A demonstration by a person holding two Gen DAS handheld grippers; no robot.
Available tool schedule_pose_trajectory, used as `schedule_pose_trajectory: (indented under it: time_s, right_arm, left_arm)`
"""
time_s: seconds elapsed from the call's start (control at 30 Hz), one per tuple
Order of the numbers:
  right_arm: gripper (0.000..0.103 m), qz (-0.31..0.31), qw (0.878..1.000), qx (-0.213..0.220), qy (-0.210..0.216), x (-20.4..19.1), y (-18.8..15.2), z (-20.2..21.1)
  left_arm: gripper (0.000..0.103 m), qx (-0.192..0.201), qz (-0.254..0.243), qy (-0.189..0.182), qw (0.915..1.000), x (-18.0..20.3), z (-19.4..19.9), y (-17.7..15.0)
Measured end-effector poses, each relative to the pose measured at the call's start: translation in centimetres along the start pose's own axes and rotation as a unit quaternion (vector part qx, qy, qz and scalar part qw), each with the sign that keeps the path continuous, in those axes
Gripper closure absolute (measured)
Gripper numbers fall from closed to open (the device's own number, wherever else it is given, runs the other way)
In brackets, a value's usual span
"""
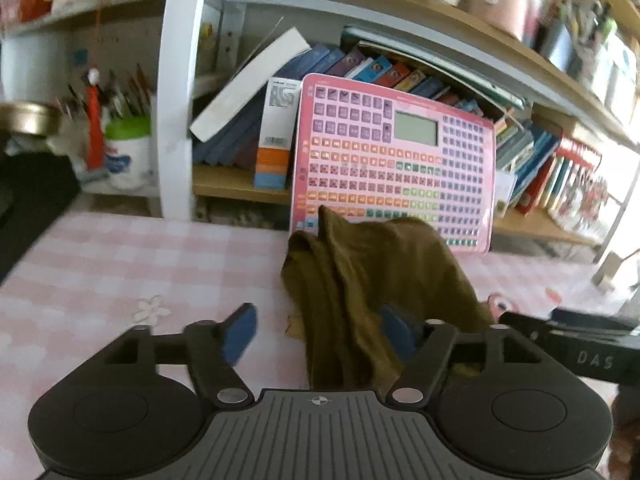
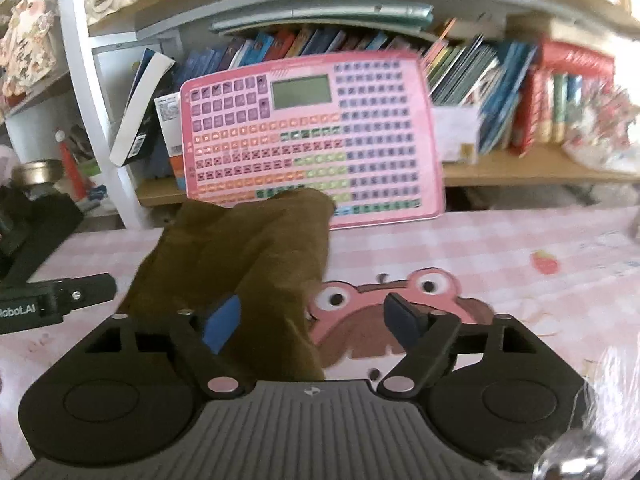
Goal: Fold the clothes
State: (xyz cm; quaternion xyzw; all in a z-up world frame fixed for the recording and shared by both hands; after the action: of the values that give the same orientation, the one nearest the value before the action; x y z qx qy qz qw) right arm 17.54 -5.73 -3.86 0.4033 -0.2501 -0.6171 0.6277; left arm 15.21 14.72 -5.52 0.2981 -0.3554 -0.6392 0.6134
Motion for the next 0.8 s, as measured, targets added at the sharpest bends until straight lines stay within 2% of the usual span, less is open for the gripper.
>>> schedule_pose_trajectory:
  time_s: [0.2, 0.4, 0.8]
  right_arm:
    - [0.017, 0.02, 0.999, 0.013, -0.031, -0.4, -2.0, 3.2]
    - [0.016, 0.019, 0.999, 0.006, -0.033, -0.3, -4.2, 5.6]
    - [0.012, 0.028, 0.999, -0.006, -0.036, -0.5, -6.3, 7.7]
  left_arm:
    - [0.007, 0.006, -0.062, 0.046, 0.997, 2.8, 3.0, -2.3]
    - [0.006, -0.004, -0.05, 0.055, 0.9972, 3.6, 4.8, -4.0]
    - [0.004, -0.014, -0.053, 0.054, 0.997, 5.2, 6.2, -5.7]
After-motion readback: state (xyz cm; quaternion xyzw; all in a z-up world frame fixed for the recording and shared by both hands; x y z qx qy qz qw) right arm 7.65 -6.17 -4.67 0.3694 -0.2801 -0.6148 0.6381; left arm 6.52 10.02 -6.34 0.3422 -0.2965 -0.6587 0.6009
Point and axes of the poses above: each gripper's, at about its wrist camera, not at the fingertips, and z roughly against the way its jaws point, x to its right, y to its top, the point moved 3 cm from there along -z, roughly the way its jaws point, and after that the axes turned 5 degrees about -z, right-handed, at the moved point
